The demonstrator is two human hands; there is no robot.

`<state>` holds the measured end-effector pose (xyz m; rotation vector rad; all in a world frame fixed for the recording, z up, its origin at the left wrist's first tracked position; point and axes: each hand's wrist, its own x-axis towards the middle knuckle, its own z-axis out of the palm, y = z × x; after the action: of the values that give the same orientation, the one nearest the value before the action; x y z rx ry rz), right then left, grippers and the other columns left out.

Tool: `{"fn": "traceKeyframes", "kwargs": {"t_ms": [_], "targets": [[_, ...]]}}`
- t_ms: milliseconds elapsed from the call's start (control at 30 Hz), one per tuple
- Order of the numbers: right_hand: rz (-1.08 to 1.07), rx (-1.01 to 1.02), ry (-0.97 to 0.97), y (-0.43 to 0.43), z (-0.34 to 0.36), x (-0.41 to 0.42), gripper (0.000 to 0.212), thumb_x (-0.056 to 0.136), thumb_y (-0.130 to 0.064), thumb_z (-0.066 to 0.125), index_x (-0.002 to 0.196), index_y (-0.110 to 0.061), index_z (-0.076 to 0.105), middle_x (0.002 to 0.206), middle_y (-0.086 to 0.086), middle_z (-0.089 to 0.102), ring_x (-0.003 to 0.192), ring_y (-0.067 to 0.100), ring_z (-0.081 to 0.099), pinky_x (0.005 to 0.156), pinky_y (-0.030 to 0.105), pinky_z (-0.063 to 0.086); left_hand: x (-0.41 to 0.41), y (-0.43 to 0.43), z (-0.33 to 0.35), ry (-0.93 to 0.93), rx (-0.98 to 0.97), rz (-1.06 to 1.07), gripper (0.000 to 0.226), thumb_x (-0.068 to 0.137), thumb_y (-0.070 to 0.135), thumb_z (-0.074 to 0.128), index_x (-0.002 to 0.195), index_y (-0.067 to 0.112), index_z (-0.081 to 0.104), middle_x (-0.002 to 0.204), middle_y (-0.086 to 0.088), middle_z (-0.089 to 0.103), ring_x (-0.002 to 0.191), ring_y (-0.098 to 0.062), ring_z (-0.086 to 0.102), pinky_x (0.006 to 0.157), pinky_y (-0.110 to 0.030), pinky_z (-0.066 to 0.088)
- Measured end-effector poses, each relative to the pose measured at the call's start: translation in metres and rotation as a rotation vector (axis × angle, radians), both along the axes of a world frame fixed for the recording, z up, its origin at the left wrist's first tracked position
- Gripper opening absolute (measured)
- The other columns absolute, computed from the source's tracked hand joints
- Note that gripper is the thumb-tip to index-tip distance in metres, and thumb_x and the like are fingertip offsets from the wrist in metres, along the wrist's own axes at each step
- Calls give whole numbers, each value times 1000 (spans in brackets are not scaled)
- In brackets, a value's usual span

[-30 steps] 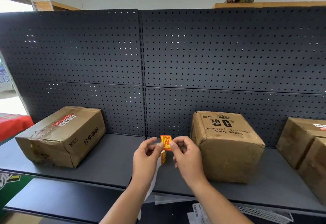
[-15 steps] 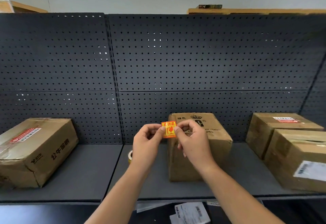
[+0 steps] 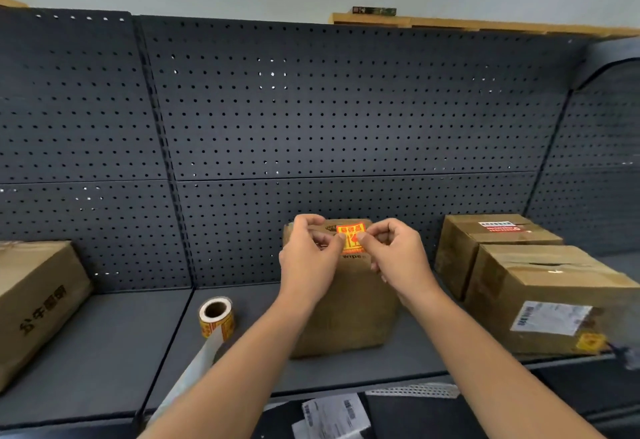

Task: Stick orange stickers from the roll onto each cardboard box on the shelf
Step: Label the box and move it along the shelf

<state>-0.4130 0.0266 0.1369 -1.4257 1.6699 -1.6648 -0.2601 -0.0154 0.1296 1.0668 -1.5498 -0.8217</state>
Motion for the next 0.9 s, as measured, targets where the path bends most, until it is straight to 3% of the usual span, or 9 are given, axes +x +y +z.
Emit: {"fn": "traceKeyframes", "kwargs": {"t_ms": [133, 300, 500, 800, 900], "targets": [[-20, 12, 0, -3, 0, -19, 13, 91, -23, 79, 96, -14, 70, 78, 6, 70, 55, 13, 59, 44, 18, 43, -17, -1, 4, -112, -21, 29, 33, 86, 38, 74, 108, 41, 50, 77, 18, 69, 83, -5, 67, 87, -48, 57], [-35, 38, 12, -5, 0, -30, 35, 91, -26, 80, 119, -22, 59, 79, 3, 76, 56, 8, 64, 53, 23, 48, -26, -2, 6, -128, 20, 16, 30, 88, 39, 76, 108, 40, 52, 76, 17, 70, 82, -5, 68, 88, -50, 57], [-33, 45, 52, -7, -3, -38, 23, 90, -25, 80, 103, -24, 62, 78, 3, 76, 66, 16, 70, 56, 31, 47, -30, -1, 9, -138, 30, 1, 27, 89, 35, 78, 102, 34, 55, 78, 11, 71, 80, -8, 68, 86, -49, 58], [-30, 110, 49, -9, -6, -48, 17, 89, -17, 80, 95, -20, 65, 82, 8, 73, 78, 27, 71, 60, 34, 53, -38, -7, 8, -263, 83, 8, 23, 87, 40, 76, 94, 36, 54, 79, 14, 70, 85, -9, 67, 98, -56, 50], [-44, 145, 56, -9, -8, -52, 16, 89, -14, 79, 96, -18, 64, 84, 8, 73, 77, 24, 71, 62, 36, 56, -42, -6, 7, -297, 103, 9, 22, 90, 44, 74, 99, 36, 55, 77, 16, 70, 89, -5, 64, 106, -51, 39]]}}
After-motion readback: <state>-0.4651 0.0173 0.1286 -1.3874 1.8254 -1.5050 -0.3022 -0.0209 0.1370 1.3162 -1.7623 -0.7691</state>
